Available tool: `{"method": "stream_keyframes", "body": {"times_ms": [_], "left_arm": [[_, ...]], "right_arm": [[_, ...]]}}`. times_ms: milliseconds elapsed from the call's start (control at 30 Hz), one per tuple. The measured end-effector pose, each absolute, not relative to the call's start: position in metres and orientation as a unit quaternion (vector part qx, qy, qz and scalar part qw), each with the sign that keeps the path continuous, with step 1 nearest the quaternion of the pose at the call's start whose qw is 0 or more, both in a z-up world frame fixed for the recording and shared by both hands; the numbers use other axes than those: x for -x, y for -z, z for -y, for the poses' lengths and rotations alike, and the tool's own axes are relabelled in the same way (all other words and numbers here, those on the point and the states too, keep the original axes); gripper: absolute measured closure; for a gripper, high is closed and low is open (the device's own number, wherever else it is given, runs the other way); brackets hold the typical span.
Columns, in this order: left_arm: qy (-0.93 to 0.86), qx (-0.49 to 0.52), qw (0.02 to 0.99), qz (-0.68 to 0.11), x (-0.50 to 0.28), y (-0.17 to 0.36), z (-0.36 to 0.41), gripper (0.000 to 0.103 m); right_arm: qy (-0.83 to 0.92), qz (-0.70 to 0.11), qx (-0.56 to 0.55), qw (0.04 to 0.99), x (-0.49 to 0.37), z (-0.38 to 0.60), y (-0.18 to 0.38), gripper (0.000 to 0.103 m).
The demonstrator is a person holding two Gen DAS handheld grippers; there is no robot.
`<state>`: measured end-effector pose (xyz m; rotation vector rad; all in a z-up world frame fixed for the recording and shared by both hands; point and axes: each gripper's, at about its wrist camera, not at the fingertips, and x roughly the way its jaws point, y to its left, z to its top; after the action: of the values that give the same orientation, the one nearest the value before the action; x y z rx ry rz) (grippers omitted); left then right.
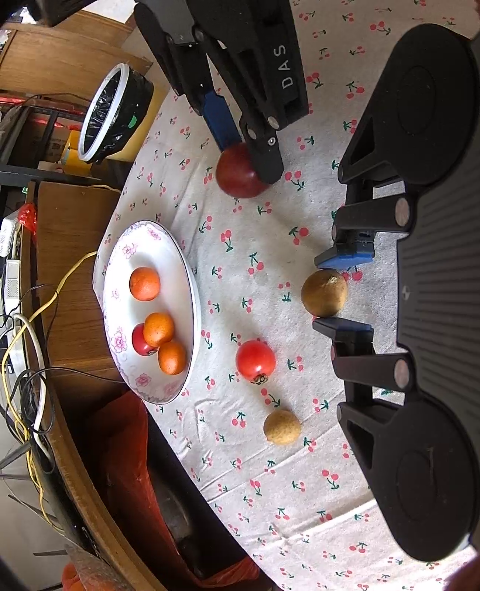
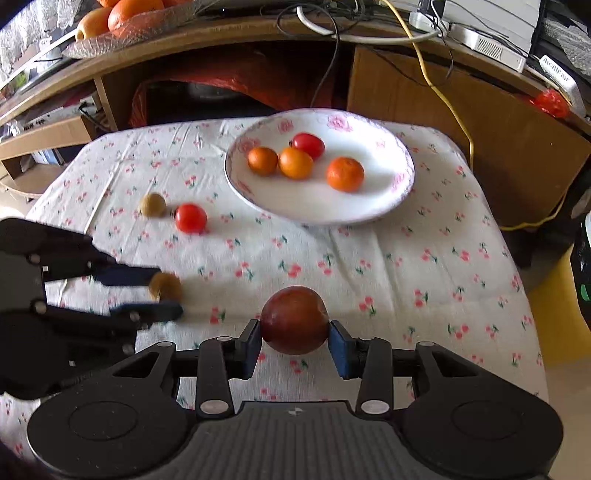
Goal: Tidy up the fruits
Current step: 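Close the right tool on the dark red tomato while the left tool grasps the brown fruit, then carry the dark red tomato and brown fruit over the white bowl with both tools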
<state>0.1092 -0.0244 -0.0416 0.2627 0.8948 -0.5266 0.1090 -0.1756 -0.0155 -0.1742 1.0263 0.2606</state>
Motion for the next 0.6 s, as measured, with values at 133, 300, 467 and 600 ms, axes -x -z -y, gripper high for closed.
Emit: {"method": "stream_keyframes", "body": {"times_ms": [133,300,467,600], "left_arm": [[0.249,-0.133,0.858,-0.429,-0.11,0.04,0.027,0.065],[0.243,-0.146,0.857,-0.431,-0.108,0.039,0.03,0.066],[0.239,-0.156,0.856,-0.432,-0.11,0.037,0.034,0.066],[0.236,-0.157,0.861,-0.423,-0.114,0.032,0.037,0.066]], "right_arm": [[-0.127,-0.477,0.074,0.866,-0.107,0.177,0.021,0.068],[-0.135,-0.476,0.072,0.866,-0.109,0.179,0.019,0.068],[-0.144,-0.475,0.081,0.864,-0.11,0.179,0.018,0.068],[-0.146,-0.473,0.079,0.865,-0.113,0.178,0.016,0.069]]}}
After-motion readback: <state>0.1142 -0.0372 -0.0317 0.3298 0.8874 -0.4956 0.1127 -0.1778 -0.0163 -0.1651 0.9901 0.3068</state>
